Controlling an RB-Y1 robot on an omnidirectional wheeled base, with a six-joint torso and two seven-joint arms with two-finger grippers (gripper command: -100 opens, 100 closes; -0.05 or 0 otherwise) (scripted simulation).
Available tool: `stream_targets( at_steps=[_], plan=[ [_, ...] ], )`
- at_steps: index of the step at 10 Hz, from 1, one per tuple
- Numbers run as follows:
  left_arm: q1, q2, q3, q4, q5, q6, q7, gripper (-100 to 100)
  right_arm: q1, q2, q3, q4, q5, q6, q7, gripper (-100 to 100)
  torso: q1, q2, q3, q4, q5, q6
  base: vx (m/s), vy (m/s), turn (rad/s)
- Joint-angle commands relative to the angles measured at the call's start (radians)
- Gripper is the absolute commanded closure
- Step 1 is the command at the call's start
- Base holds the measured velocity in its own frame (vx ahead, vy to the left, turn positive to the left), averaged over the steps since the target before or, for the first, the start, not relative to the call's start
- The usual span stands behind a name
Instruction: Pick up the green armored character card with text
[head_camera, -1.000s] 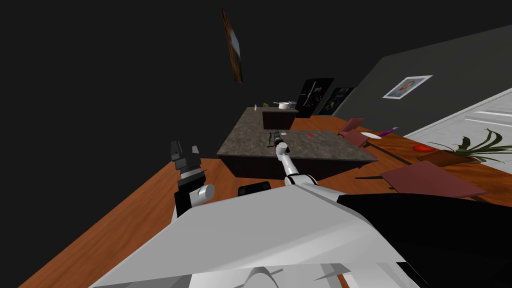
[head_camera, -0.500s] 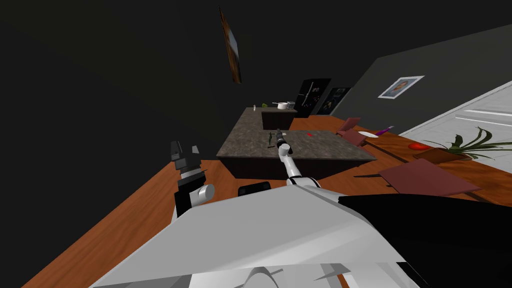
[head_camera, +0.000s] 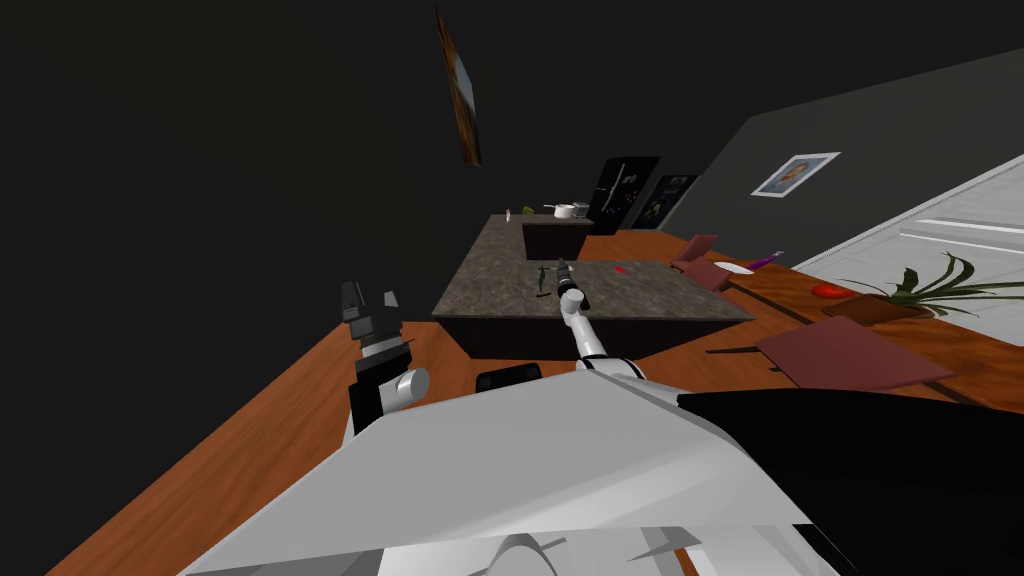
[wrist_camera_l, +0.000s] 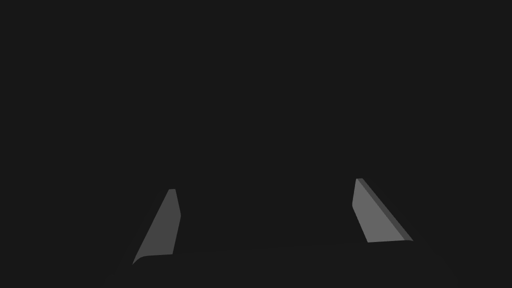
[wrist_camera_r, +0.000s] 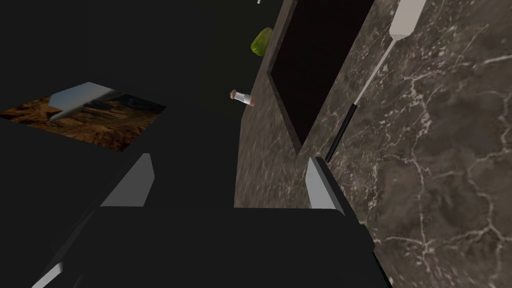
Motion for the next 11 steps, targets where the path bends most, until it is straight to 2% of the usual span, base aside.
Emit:
stream_targets(
  at_steps=[1, 3, 6, 7, 9, 11],
  plan=[
    [0.0, 0.0, 0.0, 0.0, 0.0, 0.0, 0.0, 0, 0.012, -0.003, -0.005, -0.01, 0.02, -0.001, -0.035, -100, 0.0, 0.0, 0.0, 0.0, 0.0, 0.0, 0.008, 0.005, -0.027],
    [0.0, 0.0, 0.0, 0.0, 0.0, 0.0, 0.0, 0, 0.055, -0.012, -0.022, -0.051, 0.053, -0.006, -0.065, -100, 0.001, -0.002, -0.001, 0.0, 0.0, 0.0, 0.057, 0.04, -0.07],
    [0.0, 0.0, 0.0, 0.0, 0.0, 0.0, 0.0, 0, 0.065, -0.014, -0.025, -0.061, 0.06, -0.007, -0.071, -100, 0.002, -0.002, -0.001, 0.0, 0.001, 0.0, 0.029, 0.031, -0.01],
    [0.0, 0.0, 0.0, 0.0, 0.0, 0.0, 0.0, 0, 0.088, -0.017, -0.029, -0.087, 0.076, -0.012, -0.085, -100, 0.001, -0.001, -0.001, 0.0, 0.0, 0.0, 0.017, 0.014, -0.028],
    [0.0, 0.0, 0.0, 0.0, 0.0, 0.0, 0.0, 0, 0.094, -0.017, -0.029, -0.094, 0.08, -0.014, -0.089, -100, 0.002, -0.001, -0.001, 0.0, 0.0, 0.0, 0.017, 0.024, -0.015],
    [0.0, 0.0, 0.0, 0.0, 0.0, 0.0, 0.0, 0, 0.137, -0.005, -0.008, -0.142, 0.085, -0.022, -0.091, -100, 0.002, -0.001, 0.0, 0.0, 0.0, 0.0, 0.011, 0.017, 0.052]
  ],
)
